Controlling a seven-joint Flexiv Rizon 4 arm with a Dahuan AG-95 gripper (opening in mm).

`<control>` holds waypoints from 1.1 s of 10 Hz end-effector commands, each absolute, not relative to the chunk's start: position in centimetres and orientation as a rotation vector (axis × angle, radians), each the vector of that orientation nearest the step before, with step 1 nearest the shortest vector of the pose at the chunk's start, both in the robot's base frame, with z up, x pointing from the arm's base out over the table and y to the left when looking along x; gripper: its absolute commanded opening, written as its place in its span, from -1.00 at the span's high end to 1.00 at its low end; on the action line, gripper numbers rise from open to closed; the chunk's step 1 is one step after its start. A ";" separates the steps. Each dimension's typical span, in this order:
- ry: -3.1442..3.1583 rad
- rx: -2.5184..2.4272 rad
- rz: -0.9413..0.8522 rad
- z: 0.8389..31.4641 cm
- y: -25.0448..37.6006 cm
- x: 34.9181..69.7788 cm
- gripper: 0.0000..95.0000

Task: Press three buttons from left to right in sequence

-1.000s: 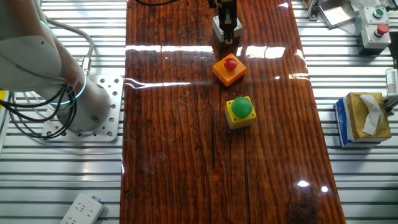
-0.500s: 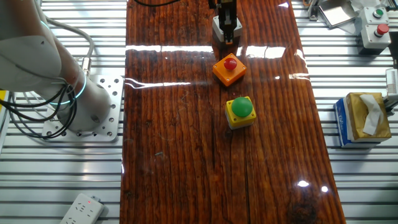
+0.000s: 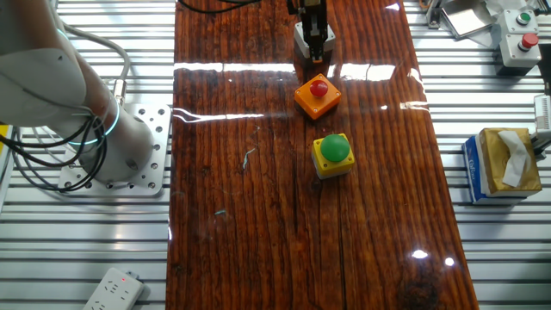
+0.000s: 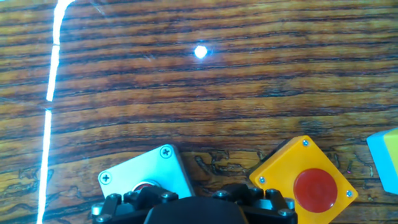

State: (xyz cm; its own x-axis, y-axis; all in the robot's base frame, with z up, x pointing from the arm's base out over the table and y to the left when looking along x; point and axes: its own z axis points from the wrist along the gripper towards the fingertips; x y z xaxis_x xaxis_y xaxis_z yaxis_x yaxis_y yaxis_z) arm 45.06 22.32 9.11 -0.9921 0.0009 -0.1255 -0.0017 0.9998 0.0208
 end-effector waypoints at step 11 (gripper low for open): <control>3.123 -0.115 0.022 17.8 21.6 43.0 -0.20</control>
State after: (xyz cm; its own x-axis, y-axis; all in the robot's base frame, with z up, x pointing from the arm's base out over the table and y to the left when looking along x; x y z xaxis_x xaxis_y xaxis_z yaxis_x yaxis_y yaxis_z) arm 42.79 21.26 17.69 -0.9970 -0.0709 -0.0297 -0.0713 0.9974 0.0126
